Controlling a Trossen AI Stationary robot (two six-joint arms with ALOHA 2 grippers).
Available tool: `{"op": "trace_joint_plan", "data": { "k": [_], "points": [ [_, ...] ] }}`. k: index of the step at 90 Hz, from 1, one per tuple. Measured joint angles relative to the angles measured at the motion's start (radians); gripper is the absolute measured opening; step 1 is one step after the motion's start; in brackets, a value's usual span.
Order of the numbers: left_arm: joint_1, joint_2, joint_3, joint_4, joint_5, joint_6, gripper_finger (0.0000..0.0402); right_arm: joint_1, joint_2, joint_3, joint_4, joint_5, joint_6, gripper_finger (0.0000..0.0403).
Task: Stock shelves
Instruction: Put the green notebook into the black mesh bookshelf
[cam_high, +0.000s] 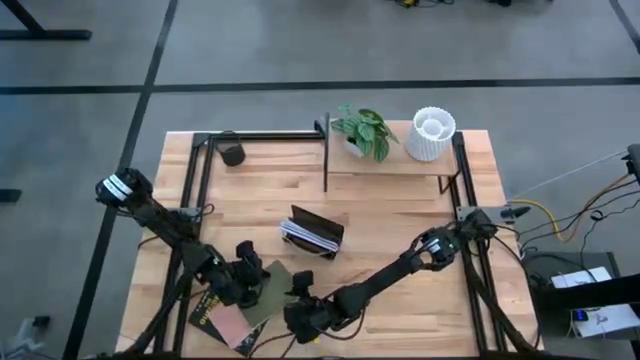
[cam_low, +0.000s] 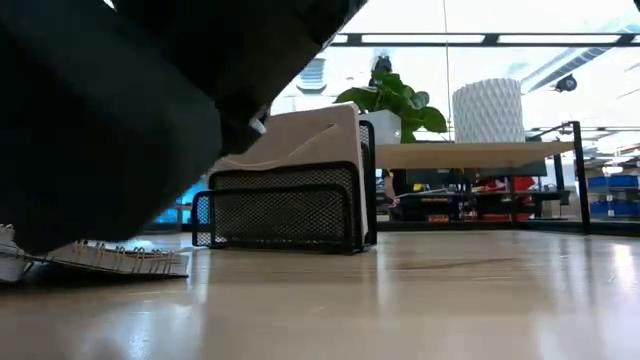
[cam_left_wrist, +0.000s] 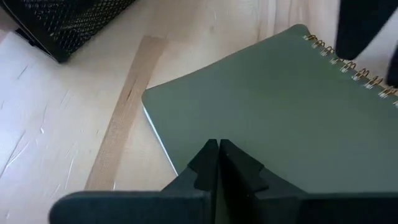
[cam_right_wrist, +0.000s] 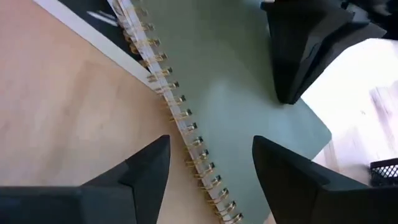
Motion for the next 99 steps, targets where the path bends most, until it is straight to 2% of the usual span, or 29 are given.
{"op": "trace_joint_plan", "data": {
  "k": [20,67,82,99],
  "points": [
    [0.021,-0.003,0.0,0.009,0.02,-0.074,0.0004,-0.007,0.0,-0.024,0.006,-0.008,-0.001,0.0189],
    [0.033,-0.003,-0.002,0.086,0.059,-0.079,0.0004,-0.034,-0.003,-0.076,0.042,-0.002,0.012,0.0165],
    [0.033,-0.003,-0.002,0.091,0.061,-0.077,0.0003,-0.035,-0.001,-0.061,0.039,0.011,0.014,0.0124],
    [0.033,-0.007,0.005,0.107,0.08,0.031,0.0003,-0.035,-0.001,-0.038,0.04,0.02,0.018,0.0044]
  ]
}}
